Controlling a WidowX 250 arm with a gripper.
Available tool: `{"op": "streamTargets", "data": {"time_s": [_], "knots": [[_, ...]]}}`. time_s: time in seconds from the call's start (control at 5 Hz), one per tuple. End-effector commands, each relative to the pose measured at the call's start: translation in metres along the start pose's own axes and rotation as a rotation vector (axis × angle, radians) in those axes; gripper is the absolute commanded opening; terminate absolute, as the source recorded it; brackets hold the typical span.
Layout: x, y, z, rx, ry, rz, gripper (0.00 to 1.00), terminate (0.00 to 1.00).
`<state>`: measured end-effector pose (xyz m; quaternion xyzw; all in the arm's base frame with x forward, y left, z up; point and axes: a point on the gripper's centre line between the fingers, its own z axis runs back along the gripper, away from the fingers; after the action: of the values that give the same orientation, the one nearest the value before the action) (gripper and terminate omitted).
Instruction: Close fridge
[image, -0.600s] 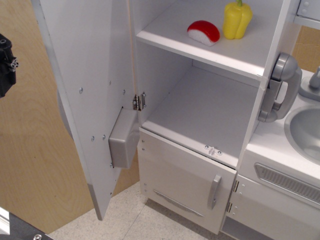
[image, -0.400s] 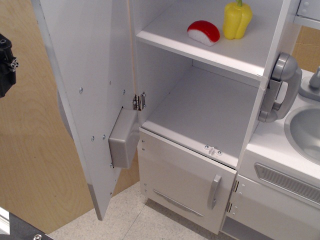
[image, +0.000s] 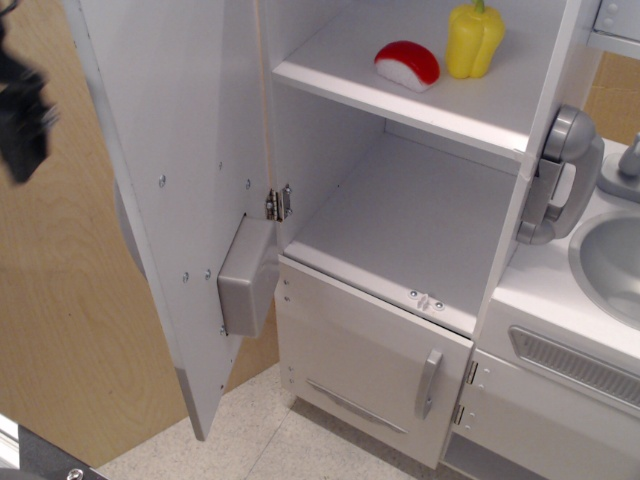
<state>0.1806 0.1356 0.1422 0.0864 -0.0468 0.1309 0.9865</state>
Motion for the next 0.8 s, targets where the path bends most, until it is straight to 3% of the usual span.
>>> {"op": "streamTargets", "data": {"time_s": [0.0,0.6], "knots": [[0.045,-0.005,0.023,0.067,-0.055,0.089,1.00,0.00],[0.076,-0.074,0.005,0.004,-0.064,0.084,1.00,0.00]]}}
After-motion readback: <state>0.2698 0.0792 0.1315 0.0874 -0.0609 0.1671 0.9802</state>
